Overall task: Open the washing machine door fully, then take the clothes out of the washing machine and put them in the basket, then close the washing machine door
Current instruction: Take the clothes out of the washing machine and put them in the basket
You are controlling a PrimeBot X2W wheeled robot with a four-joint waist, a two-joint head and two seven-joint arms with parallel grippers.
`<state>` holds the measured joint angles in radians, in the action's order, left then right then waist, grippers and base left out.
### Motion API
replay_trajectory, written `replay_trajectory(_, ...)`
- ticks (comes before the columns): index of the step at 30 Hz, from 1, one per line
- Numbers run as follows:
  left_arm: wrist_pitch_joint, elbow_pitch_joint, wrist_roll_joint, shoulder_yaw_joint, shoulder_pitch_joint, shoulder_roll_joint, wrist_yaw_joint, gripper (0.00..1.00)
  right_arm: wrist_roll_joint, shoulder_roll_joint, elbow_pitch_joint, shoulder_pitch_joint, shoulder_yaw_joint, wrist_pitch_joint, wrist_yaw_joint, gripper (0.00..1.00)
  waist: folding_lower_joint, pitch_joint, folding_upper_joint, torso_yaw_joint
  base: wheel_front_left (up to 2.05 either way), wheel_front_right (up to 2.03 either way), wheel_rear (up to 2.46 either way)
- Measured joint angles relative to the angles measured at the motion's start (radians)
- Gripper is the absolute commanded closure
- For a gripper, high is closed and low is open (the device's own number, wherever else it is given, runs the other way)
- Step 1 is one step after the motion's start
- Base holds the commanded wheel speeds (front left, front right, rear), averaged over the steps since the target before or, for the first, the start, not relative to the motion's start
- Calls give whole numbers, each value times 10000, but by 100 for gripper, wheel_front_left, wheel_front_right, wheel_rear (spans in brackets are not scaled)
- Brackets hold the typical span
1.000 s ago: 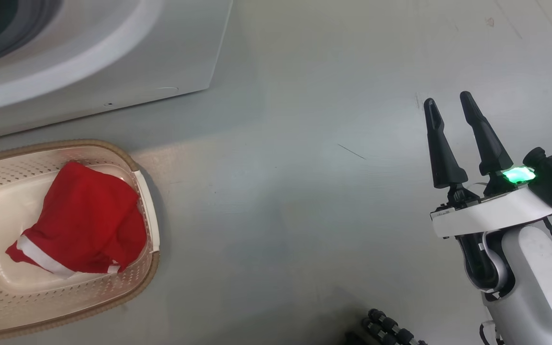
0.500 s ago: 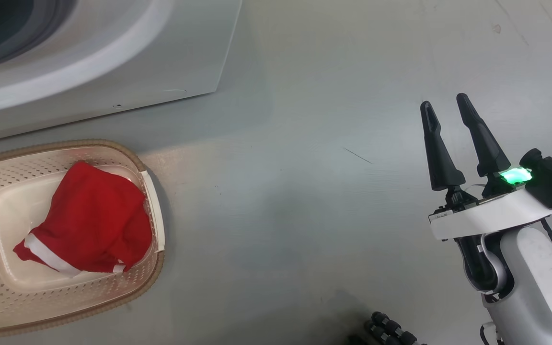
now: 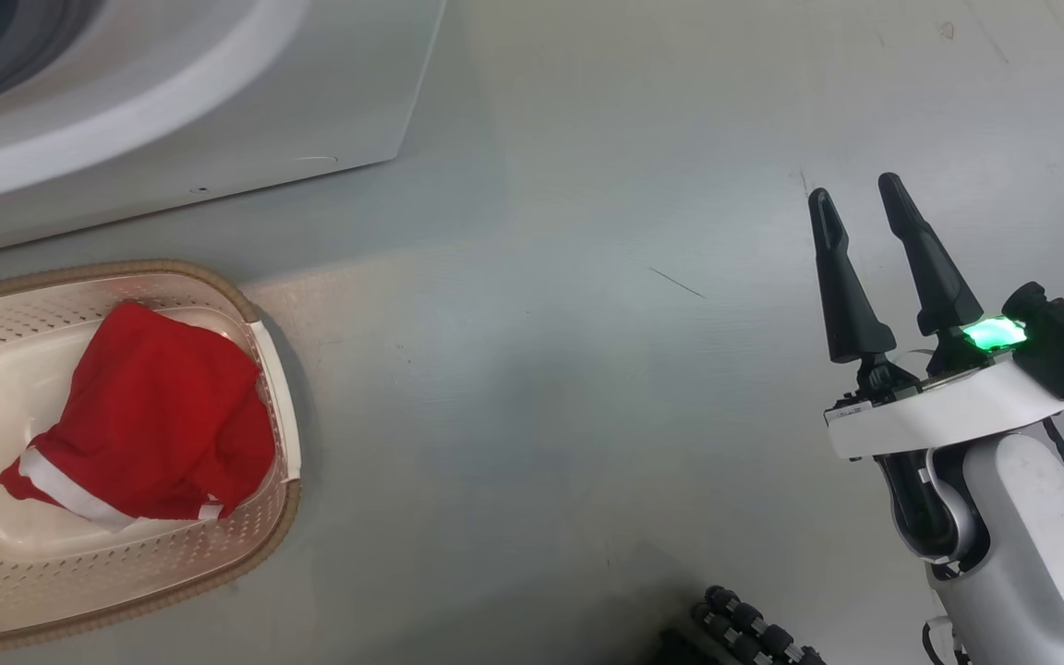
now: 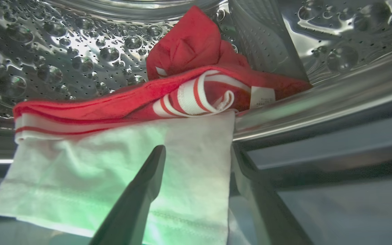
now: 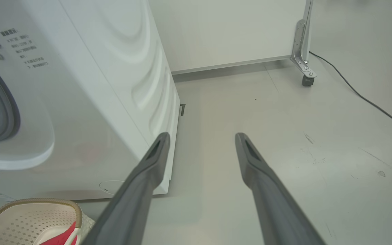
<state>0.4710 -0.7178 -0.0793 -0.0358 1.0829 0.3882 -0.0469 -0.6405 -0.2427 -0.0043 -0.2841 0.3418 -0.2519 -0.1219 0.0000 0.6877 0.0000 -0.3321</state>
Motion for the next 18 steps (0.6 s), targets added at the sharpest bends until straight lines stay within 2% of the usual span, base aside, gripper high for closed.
replay_trajectory(15, 648, -171, -15, 44, 304, 88, 35, 0, 0, 0, -6, -206, 4, 0, 0, 0, 0, 110, 0, -72, 0, 0, 0)
replay_trajectory(16, 660, -173, -10, 69, 315, 90, 31, 28, 0, 0, -6, -206, 4, 0, 0, 0, 0, 120, 0, -77, 0, 0, 0)
replay_trajectory(17, 713, -174, 8, 105, 335, 86, 27, 75, 0, -2, -6, -206, 4, 0, 0, 0, 0, 129, 0, -81, 0, 0, 0)
replay_trajectory(18, 773, -180, 58, 163, 349, 65, 25, 100, 0, -2, -4, -207, 2, 0, 0, 0, 0, 138, 0, -85, 0, 0, 0)
